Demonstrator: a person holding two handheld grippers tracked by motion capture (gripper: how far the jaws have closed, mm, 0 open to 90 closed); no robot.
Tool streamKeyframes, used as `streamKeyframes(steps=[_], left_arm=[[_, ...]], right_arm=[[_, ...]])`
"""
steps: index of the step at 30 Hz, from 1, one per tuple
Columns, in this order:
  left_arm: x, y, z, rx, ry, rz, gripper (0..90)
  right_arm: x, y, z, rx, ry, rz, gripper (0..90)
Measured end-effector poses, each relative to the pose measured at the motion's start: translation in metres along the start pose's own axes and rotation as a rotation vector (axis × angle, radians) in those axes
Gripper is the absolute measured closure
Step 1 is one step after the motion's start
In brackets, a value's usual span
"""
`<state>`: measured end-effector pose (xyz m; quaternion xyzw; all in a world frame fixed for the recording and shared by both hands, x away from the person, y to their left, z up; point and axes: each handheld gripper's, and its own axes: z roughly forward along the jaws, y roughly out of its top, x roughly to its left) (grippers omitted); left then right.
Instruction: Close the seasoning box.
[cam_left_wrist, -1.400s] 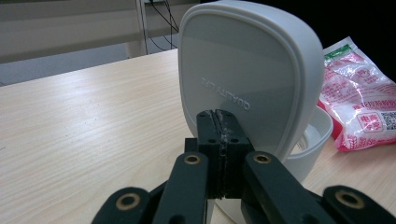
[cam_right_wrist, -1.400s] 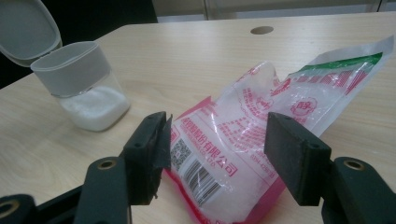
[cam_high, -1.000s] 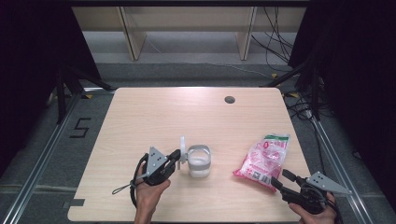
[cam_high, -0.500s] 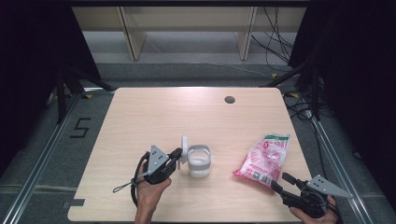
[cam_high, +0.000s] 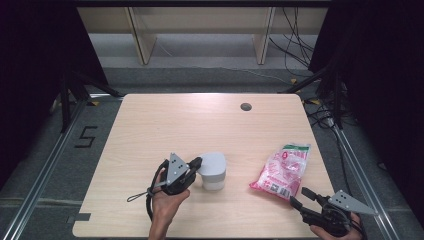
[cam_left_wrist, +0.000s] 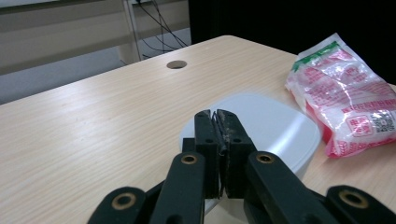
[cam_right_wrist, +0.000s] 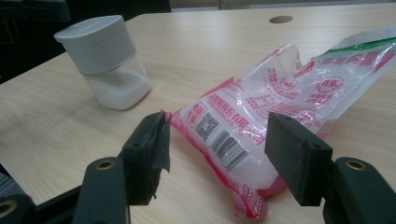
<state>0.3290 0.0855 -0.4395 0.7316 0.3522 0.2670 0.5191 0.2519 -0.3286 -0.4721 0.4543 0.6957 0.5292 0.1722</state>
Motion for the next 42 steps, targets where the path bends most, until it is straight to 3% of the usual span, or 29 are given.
streamKeyframes(steps=[4,5,6,7,8,11,14,15,17,19,21,25,26,30,32,34,37,42], left_arm=[[-0.004,0.006,0.001,0.010,-0.028,0.018,83.2],[-0.006,0.007,0.002,-0.001,-0.045,-0.004,80.8],[-0.006,0.008,0.001,0.005,-0.047,0.000,78.4],[-0.006,0.009,0.000,-0.001,-0.063,0.003,76.1],[-0.006,0.010,-0.001,-0.008,-0.081,-0.011,72.3],[-0.003,0.011,-0.003,-0.036,-0.135,-0.048,61.5],[-0.003,0.010,-0.006,-0.023,-0.135,-0.060,54.5],[-0.003,0.010,-0.007,-0.022,-0.149,-0.056,52.7],[-0.005,0.009,-0.012,-0.031,-0.192,-0.090,48.4],[-0.008,0.008,-0.016,-0.023,-0.191,-0.064,46.4],[-0.010,0.007,-0.021,-0.008,-0.199,-0.049,43.0],[-0.016,0.001,-0.029,0.007,-0.207,-0.041,39.1],[-0.016,0.000,-0.031,0.008,-0.206,-0.027,38.0],[-0.018,-0.008,-0.037,0.016,-0.183,-0.018,34.8],[-0.020,-0.012,-0.039,0.031,-0.181,-0.030,33.7],[-0.020,-0.015,-0.041,0.029,-0.185,-0.014,33.1],[-0.022,-0.021,-0.045,0.040,-0.192,-0.014,31.4],[-0.022,-0.031,-0.048,0.069,-0.174,0.003,30.1]], right_arm=[[-0.002,0.000,-0.002,0.018,-0.002,-0.027,39.7],[-0.002,0.000,-0.002,0.017,-0.002,-0.040,39.7],[0.000,-0.001,-0.003,0.017,-0.009,0.002,39.7],[0.000,-0.001,-0.002,0.002,-0.001,-0.003,39.7],[-0.002,-0.001,-0.002,-0.001,0.000,-0.025,39.7],[-0.001,-0.001,-0.002,0.003,0.000,-0.018,39.7],[-0.001,-0.001,-0.002,0.011,-0.008,-0.024,39.6],[-0.001,-0.002,-0.002,0.008,-0.010,-0.029,39.6],[-0.001,-0.002,-0.002,0.005,-0.009,-0.037,39.6],[-0.001,-0.002,-0.001,0.001,-0.002,-0.039,39.5],[0.004,-0.002,-0.001,0.019,0.011,0.017,39.5],[0.002,-0.002,-0.003,0.038,0.002,-0.010,39.5],[0.001,-0.002,-0.001,0.014,0.003,-0.032,39.5],[0.001,-0.003,-0.001,0.016,0.011,-0.020,39.4],[0.000,-0.002,-0.001,0.009,-0.004,-0.052,39.5],[0.005,-0.003,-0.002,0.035,-0.005,0.000,39.5],[0.001,-0.003,-0.001,0.008,-0.004,-0.064,39.5],[0.004,-0.003,-0.002,0.017,0.012,-0.041,39.5]])
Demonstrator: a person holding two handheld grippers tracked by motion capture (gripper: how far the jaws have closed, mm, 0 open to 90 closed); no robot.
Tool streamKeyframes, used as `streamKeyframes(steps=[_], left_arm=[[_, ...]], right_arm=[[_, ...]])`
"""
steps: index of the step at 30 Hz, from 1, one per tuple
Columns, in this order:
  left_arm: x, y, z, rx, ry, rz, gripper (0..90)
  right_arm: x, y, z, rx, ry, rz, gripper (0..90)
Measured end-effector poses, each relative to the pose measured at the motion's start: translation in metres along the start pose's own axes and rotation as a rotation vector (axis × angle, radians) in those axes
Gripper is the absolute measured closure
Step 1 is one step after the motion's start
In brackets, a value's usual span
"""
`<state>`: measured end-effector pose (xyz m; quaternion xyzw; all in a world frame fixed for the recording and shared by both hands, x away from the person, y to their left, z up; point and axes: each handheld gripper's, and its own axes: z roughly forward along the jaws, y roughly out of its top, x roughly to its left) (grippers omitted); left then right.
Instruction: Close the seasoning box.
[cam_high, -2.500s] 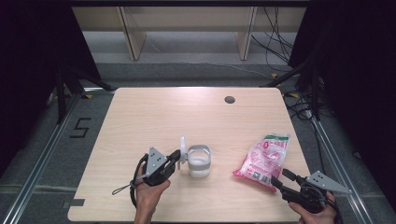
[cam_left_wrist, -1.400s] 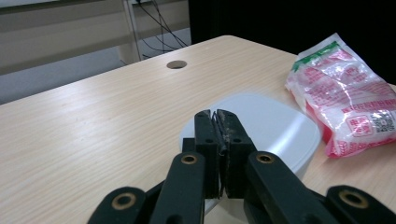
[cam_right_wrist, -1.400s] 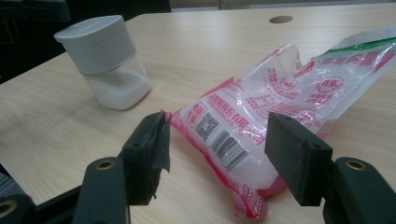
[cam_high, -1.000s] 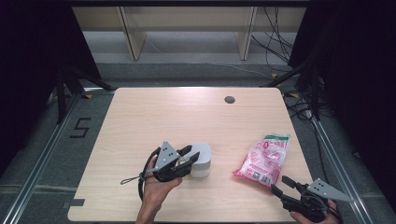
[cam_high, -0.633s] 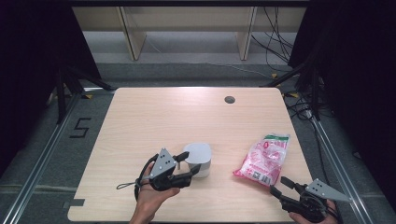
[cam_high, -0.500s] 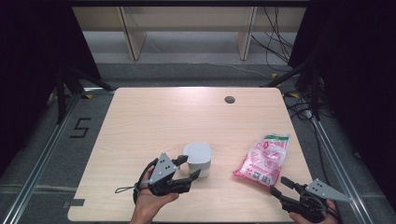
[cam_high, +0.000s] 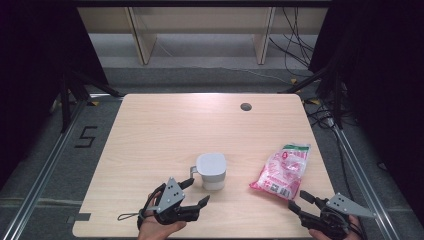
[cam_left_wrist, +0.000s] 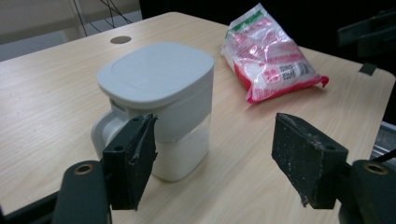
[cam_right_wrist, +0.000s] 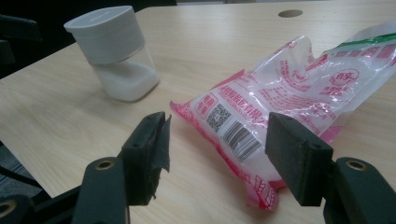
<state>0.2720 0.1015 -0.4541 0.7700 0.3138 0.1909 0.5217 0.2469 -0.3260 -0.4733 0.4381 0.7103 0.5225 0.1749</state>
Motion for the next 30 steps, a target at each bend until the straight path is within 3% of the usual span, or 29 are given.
streamKeyframes(steps=[3,5,6,7,9,10,11,15,19,21,22,23,24,26,27,28,29,30], left_arm=[[0.002,-0.008,-0.001,0.008,0.006,0.000,29.7],[0.002,-0.012,-0.001,0.014,0.016,0.000,29.5],[0.002,-0.014,0.000,0.016,0.016,0.004,29.4],[0.002,-0.017,0.000,0.021,0.016,0.009,29.2],[0.002,-0.019,0.000,0.031,0.016,0.009,28.8],[0.002,-0.023,0.000,0.030,0.014,0.001,28.8],[0.002,-0.026,0.001,0.034,0.014,0.003,28.7],[0.001,-0.033,0.000,0.047,0.020,0.011,28.5],[-0.001,-0.040,-0.001,0.068,0.033,0.018,28.3],[-0.002,-0.044,-0.001,0.074,0.029,0.017,28.2],[-0.003,-0.046,-0.001,0.073,0.031,0.016,28.1],[-0.004,-0.048,0.000,0.079,0.033,0.022,28.0],[-0.004,-0.050,0.000,0.082,0.034,0.027,27.9],[-0.005,-0.053,0.000,0.113,0.033,0.037,27.3],[-0.005,-0.054,0.001,0.115,0.027,0.038,27.1],[-0.007,-0.056,0.001,0.127,0.035,0.047,27.1],[-0.008,-0.058,0.002,0.124,0.028,0.041,27.1],[-0.008,-0.058,0.000,0.156,0.036,0.066,27.0]], right_arm=[[0.000,0.000,0.000,0.015,0.000,-0.017,39.3],[0.002,-0.002,0.000,0.029,0.025,0.006,39.2],[0.001,-0.002,0.001,0.020,0.021,-0.024,39.1],[0.002,-0.002,0.000,0.032,0.004,-0.019,38.7],[0.005,-0.003,-0.002,0.069,0.016,-0.002,38.1],[0.003,-0.004,0.000,0.057,0.009,-0.045,37.8],[0.005,-0.004,0.000,0.072,0.023,-0.024,37.6],[0.004,-0.007,0.000,0.088,0.018,-0.065,36.9],[0.010,-0.011,-0.001,0.139,0.038,-0.044,36.0],[0.010,-0.012,0.000,0.148,0.044,-0.075,35.8],[0.013,-0.013,-0.002,0.161,0.049,-0.058,35.6],[0.011,-0.013,-0.001,0.154,0.042,-0.092,35.5],[0.015,-0.014,-0.003,0.180,0.055,-0.067,35.0],[0.014,-0.016,-0.002,0.171,0.047,-0.115,34.6],[0.017,-0.018,-0.002,0.200,0.052,-0.084,34.3],[0.016,-0.019,-0.002,0.211,0.059,-0.103,34.1],[0.018,-0.020,-0.003,0.219,0.059,-0.094,34.2],[0.020,-0.021,-0.003,0.226,0.049,-0.085,34.1]])
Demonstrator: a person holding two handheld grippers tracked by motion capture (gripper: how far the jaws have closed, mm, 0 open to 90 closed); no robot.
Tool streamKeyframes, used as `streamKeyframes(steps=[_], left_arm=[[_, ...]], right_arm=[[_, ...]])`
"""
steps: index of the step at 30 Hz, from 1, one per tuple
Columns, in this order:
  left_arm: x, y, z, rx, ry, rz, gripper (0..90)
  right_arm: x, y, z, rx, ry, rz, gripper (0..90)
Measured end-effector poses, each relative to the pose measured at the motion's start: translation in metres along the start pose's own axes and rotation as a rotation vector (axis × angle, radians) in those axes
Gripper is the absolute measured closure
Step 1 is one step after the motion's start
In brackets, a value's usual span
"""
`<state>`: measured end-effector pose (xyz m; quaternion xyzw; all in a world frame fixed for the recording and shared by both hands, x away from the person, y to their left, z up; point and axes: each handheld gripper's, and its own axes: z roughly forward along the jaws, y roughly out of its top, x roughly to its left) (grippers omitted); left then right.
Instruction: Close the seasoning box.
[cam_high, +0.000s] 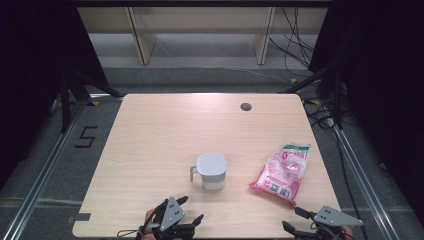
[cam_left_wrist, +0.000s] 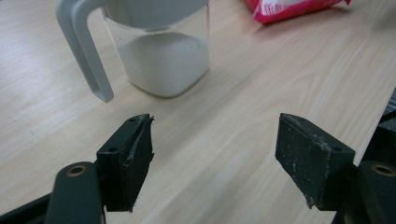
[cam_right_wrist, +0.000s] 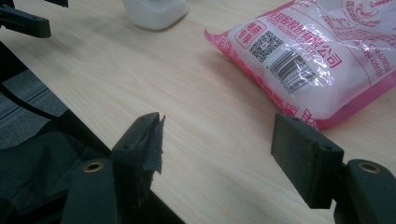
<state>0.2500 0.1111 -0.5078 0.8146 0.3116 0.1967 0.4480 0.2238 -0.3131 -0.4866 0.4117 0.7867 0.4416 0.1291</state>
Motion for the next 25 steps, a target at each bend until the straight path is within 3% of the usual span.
streamKeyframes(steps=[1,2,4,5,6,7,10,11,12,13,14,16,18,19,21,23,25], left_arm=[[-0.003,-0.001,0.002,-0.022,-0.008,-0.029,27.0],[-0.002,-0.002,0.001,-0.013,0.003,-0.022,27.0],[-0.004,-0.003,0.001,-0.024,0.008,-0.048,27.0],[-0.004,-0.004,0.002,-0.023,0.005,-0.048,27.0],[-0.002,-0.004,0.001,0.007,0.012,-0.021,26.9],[-0.003,-0.004,0.002,-0.006,0.003,-0.033,26.8],[-0.005,-0.006,0.003,-0.011,-0.005,-0.049,26.8],[-0.005,-0.006,0.003,-0.008,-0.005,-0.048,26.8],[-0.005,-0.006,0.003,-0.010,-0.004,-0.050,26.7],[-0.005,-0.006,0.004,-0.019,-0.002,-0.056,26.7],[-0.005,-0.006,0.003,-0.004,0.007,-0.050,26.7],[-0.004,-0.006,0.003,-0.003,0.008,-0.046,26.7],[-0.003,-0.007,0.003,-0.007,0.007,-0.053,26.6],[-0.002,-0.007,0.002,-0.002,0.009,-0.061,26.6],[-0.001,-0.008,0.003,0.000,0.009,-0.070,26.6],[-0.001,-0.009,0.004,-0.005,0.005,-0.080,26.5],[0.001,-0.008,0.003,0.007,0.013,-0.074,26.5]], right_arm=[[-0.001,0.000,-0.001,-0.013,-0.008,-0.035,34.2],[0.002,-0.001,-0.003,0.006,0.002,-0.001,34.2],[0.000,-0.002,-0.002,-0.010,0.015,-0.035,34.1],[0.000,-0.003,-0.002,-0.012,0.007,-0.040,34.1],[0.003,-0.004,-0.004,0.010,0.007,0.003,34.0],[0.000,-0.004,-0.004,0.005,0.006,-0.031,33.9],[0.005,-0.007,-0.006,0.022,0.008,0.021,33.7],[0.002,-0.007,-0.005,0.004,-0.005,-0.029,33.7],[0.002,-0.007,-0.005,0.011,-0.005,-0.032,33.6],[0.002,-0.008,-0.005,0.015,0.015,-0.030,33.6],[0.006,-0.008,-0.007,0.023,0.011,0.007,33.6],[0.004,-0.009,-0.006,0.018,0.007,-0.034,33.6],[0.004,-0.009,-0.007,0.019,0.010,-0.034,33.6],[0.006,-0.010,-0.008,0.031,0.008,-0.002,33.6],[0.003,-0.010,-0.009,0.022,-0.005,-0.039,33.6],[0.006,-0.011,-0.010,0.029,0.006,0.004,33.6],[0.006,-0.011,-0.011,0.036,0.004,0.002,33.6]])
